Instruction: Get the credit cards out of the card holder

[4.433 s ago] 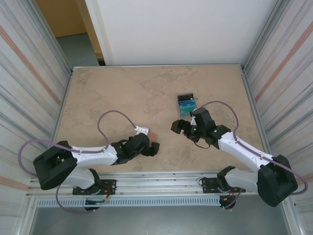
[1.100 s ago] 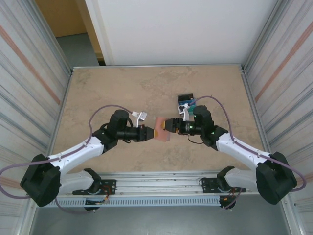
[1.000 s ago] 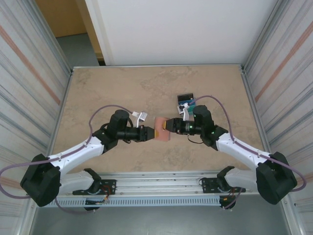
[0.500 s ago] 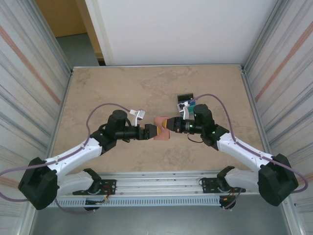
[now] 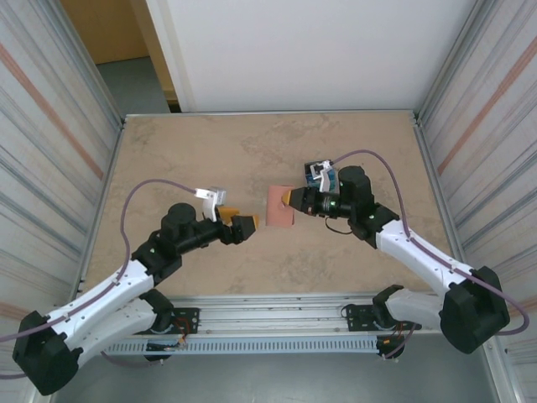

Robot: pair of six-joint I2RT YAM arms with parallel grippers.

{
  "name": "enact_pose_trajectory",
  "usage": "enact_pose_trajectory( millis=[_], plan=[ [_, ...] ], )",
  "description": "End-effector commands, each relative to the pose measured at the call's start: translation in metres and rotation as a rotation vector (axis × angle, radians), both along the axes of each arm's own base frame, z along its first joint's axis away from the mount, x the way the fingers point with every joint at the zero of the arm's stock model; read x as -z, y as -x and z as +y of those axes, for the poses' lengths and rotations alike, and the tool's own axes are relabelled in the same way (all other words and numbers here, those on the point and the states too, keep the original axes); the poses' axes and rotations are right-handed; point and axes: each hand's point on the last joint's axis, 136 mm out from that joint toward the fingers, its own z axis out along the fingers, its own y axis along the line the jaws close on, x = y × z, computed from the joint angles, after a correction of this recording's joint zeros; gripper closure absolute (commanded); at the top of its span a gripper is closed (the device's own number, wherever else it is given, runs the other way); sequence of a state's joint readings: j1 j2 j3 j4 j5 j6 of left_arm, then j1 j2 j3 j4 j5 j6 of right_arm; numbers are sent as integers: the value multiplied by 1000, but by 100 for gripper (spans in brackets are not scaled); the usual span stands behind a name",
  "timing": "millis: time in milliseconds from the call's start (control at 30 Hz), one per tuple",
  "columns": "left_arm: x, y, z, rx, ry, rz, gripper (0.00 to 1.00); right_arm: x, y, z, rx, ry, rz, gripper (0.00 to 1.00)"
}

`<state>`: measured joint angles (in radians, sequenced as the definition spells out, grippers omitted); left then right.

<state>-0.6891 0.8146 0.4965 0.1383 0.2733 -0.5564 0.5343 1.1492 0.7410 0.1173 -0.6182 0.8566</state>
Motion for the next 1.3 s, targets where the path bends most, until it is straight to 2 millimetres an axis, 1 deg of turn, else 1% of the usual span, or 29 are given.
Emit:
enact_pose_trajectory(
  millis=[0, 167, 300, 367, 500, 567, 700, 767, 933, 967, 1067, 1167, 1200, 1233, 1267],
  plan=[
    [-17, 0, 1, 29, -22, -139, 5, -21, 2, 7, -56, -31, -10, 96],
    [-19, 12, -7, 129, -26, -177, 7, -32, 7, 13, -115, -46, -24, 96],
    [-19, 13, -10, 157, -15, -186, 10, -38, 11, 16, -135, -52, -44, 96],
    [-23, 14, -14, 179, 6, -196, 12, -38, 13, 18, -143, -51, -47, 96],
    [-33, 16, -27, 244, 62, -220, 18, -38, 18, 24, -166, -51, -48, 96],
    [-31, 15, -34, 269, 64, -207, 22, -39, 20, 25, -170, -52, -53, 96],
    [-27, 16, -45, 313, 64, -186, 25, -40, 23, 29, -179, -58, -63, 96],
    [-25, 15, -48, 315, 71, -177, 29, -41, 24, 31, -185, -63, -68, 96],
    [-25, 17, -55, 338, 109, -167, 35, -45, 26, 35, -193, -77, -89, 96],
    [-24, 18, -57, 342, 110, -163, 38, -46, 27, 36, -194, -81, -95, 96],
    [-21, 18, -59, 346, 110, -150, 51, -46, 26, 38, -189, -88, -103, 96],
    [-21, 19, -59, 345, 117, -143, 67, -44, 24, 38, -178, -84, -103, 95],
    [-21, 19, -59, 342, 118, -142, 71, -42, 23, 38, -171, -79, -103, 93],
    [-21, 19, -58, 336, 116, -143, 75, -40, 22, 36, -162, -68, -103, 89],
    [-19, 18, -56, 325, 112, -141, 79, -38, 21, 35, -149, -49, -103, 82]
  ],
)
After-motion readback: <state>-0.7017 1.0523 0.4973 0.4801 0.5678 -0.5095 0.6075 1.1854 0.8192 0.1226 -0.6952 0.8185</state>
